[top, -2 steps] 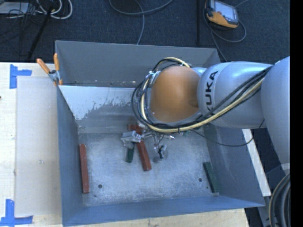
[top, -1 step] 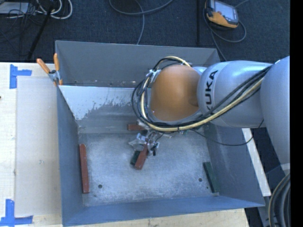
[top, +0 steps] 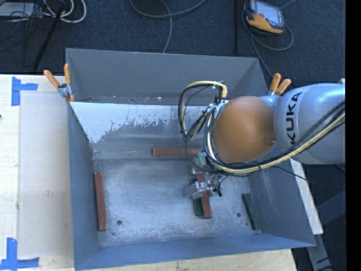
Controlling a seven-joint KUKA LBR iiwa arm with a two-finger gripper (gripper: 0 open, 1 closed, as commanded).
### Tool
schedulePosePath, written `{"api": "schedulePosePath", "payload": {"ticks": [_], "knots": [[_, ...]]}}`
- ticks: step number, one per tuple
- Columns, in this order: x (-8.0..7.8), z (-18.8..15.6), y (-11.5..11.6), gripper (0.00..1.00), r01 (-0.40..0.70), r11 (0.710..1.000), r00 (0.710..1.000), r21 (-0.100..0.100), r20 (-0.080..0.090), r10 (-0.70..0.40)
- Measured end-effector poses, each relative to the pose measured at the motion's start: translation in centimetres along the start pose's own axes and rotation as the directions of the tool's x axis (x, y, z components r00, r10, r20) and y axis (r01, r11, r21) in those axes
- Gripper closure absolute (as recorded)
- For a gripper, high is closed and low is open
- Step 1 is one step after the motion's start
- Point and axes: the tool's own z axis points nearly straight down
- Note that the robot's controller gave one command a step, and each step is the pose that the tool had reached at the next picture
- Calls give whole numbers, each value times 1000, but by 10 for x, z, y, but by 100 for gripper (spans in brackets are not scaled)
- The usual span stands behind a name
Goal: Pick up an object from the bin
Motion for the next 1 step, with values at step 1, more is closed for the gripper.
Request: {"api": "schedulePosePath", "payload": {"ticks": [1], "knots": [[13,-1,16,100,425,905,905,-7,3,-425]]}}
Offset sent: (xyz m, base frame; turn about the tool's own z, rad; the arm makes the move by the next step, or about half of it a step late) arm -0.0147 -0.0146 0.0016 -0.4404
